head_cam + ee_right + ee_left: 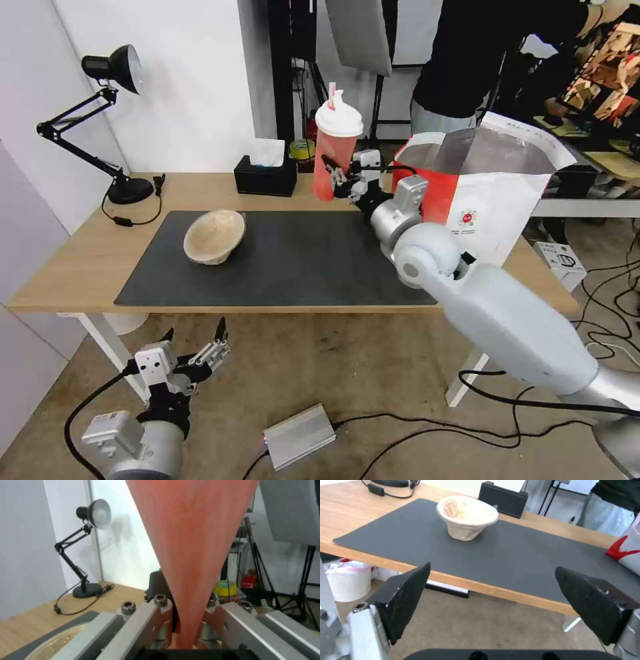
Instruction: Pick up the trash from the table and place it into the takeout bag.
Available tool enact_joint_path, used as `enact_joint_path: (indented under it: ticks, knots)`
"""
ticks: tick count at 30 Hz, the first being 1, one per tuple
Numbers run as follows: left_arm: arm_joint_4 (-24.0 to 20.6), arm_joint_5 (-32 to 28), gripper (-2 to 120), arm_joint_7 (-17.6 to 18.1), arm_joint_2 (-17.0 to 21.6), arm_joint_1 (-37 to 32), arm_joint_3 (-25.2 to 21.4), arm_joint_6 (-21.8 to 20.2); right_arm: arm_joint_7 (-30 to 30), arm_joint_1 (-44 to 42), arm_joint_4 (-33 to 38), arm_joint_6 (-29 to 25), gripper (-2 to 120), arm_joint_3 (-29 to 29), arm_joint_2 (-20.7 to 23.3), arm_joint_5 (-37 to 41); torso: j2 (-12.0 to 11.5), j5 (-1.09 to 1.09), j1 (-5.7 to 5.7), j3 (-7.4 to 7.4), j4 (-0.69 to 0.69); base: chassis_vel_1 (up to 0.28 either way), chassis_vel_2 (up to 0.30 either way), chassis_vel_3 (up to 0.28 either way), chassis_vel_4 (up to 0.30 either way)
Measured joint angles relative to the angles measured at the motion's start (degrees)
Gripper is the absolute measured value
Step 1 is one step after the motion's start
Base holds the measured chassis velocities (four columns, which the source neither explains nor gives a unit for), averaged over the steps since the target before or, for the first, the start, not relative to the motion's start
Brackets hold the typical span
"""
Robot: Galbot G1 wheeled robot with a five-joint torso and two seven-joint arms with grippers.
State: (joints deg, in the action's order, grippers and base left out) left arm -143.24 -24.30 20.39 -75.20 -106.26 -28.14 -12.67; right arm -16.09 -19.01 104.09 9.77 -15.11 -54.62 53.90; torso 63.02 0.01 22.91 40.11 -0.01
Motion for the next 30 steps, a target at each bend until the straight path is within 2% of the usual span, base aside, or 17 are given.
enact_joint_path:
  ticks: [14,30]
  knots:
    - [0.0,0.51,100,-0.02,-0.2,-0.48,0.23,0.0,-0.01,-0.8,3.54,0.36,3,3.22,6.28,1.87,0.0,0.0,0.0,0.0,0.0,0.0,0.0,0.0,0.0]
    - [0.0,0.62,100,-0.04,-0.06,-0.37,0.02,0.19,-0.24,-1.03,3.82,0.36,3,6.11,9.06,3.14,0.0,0.0,0.0,0.0,0.0,0.0,0.0,0.0,0.0]
